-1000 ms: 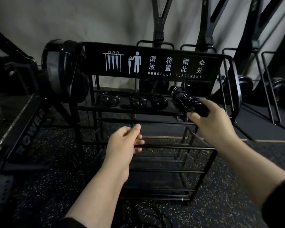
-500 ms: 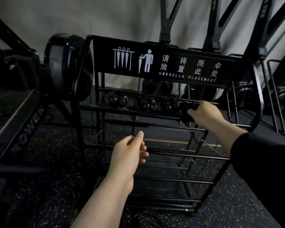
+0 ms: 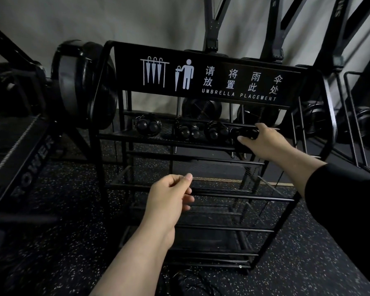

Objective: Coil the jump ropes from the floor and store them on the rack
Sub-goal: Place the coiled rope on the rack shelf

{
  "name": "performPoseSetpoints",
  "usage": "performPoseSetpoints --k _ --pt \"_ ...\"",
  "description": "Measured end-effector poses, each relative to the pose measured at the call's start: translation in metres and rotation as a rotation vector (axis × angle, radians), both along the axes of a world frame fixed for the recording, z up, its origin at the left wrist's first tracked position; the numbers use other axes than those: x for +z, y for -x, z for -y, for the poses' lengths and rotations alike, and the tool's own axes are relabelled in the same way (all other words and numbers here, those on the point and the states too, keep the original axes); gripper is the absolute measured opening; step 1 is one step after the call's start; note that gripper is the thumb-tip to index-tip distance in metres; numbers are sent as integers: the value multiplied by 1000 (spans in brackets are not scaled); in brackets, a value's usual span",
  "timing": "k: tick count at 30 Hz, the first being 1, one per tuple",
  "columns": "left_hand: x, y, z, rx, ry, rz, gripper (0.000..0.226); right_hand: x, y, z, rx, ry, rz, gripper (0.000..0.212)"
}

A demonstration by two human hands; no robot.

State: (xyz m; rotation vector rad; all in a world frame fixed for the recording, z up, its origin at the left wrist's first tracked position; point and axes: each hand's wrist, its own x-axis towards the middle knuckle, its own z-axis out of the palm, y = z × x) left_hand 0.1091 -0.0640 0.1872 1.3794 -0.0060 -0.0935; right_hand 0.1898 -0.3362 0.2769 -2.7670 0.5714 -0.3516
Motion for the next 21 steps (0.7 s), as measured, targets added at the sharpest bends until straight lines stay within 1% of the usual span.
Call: performPoseSetpoints --k 2,3,4,6,7,8,9,10,11,14,16,18,21 --pt "0 1 2 -14 -10 2 23 -1 3 1 3 -18 21 94" --pt "0 1 2 -24 -14 4 26 -1 6 0 1 -32 81 91" --pt "1 2 3 -35 -21 6 28 -2 11 -1 6 -47 201 84" --pt "3 7 4 -50 -36 -2 32 -5 29 -12 62 -83 540 57" --pt "4 9 4 -54 -44 -7 34 -7 43 -23 109 -124 672 42" --pt "4 12 5 -54 -58 -16 36 -14 58 -35 160 -179 743 30" --pt "3 15 7 -55 -77 -23 38 -23 75 -49 210 -239 764 25" --pt "1 17 9 -58 -99 -32 41 -38 91 -63 260 -293 745 24" --pt "-3 19 13 -64 -123 -44 43 -56 107 -77 316 -343 677 24" --pt "-27 27 25 -107 -228 -98 40 -124 147 -107 479 -454 343 16" --pt "-49 38 30 -223 -285 -143 37 -173 169 -113 521 -580 185 17" --pt "-73 50 29 -369 -382 -197 33 -219 186 -108 480 -674 63 16" --pt "-111 64 20 -508 -575 -258 30 -281 212 -87 329 -677 -167 16"
